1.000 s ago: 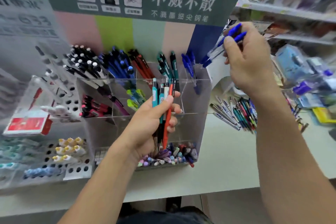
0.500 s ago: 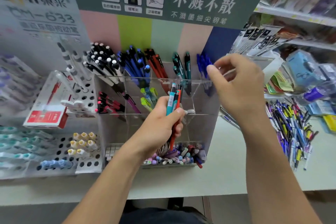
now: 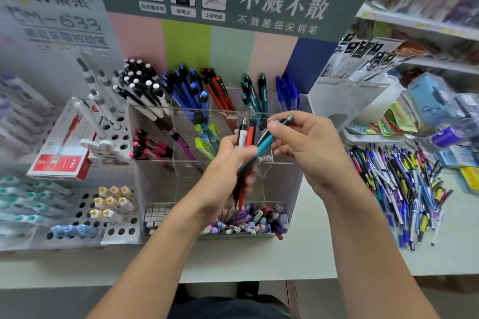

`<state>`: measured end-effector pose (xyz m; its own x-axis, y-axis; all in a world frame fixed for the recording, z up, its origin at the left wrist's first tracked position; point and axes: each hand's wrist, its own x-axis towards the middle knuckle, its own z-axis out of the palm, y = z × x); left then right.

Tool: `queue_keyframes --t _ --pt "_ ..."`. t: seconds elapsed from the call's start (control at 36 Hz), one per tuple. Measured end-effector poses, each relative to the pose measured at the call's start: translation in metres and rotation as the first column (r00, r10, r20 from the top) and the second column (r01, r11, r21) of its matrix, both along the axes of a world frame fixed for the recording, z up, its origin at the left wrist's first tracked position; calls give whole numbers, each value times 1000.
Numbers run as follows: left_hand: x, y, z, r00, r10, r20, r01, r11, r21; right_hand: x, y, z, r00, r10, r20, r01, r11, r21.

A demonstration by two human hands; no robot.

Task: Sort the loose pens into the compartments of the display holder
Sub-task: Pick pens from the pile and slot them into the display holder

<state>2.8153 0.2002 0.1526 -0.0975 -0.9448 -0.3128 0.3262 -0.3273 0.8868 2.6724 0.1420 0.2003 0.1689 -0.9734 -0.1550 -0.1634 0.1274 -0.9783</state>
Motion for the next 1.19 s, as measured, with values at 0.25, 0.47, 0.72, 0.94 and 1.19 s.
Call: queue_keyframes --t 0.25,0.47,0.72,0.94,1.19 --pt "15 0 -2 992 114 -59 -118 990 -70 -20 -28 36 963 -156 222 225 915 -334" --pt "20 5 -5 988 155 -10 -156 986 -66 8 -64 30 880 -284 -381 -40 754 -655" --pt "25 7 -6 984 154 -84 -157 987 -25 33 -62 22 629 -160 -761 -352 814 -462" --pt "30 13 -6 984 160 -77 -161 987 -12 42 -53 3 655 -179 -734 -332 804 -493" --pt "43 21 -7 982 186 -41 -189 974 -121 45 14 -2 896 -135 -424 -68 900 -430"
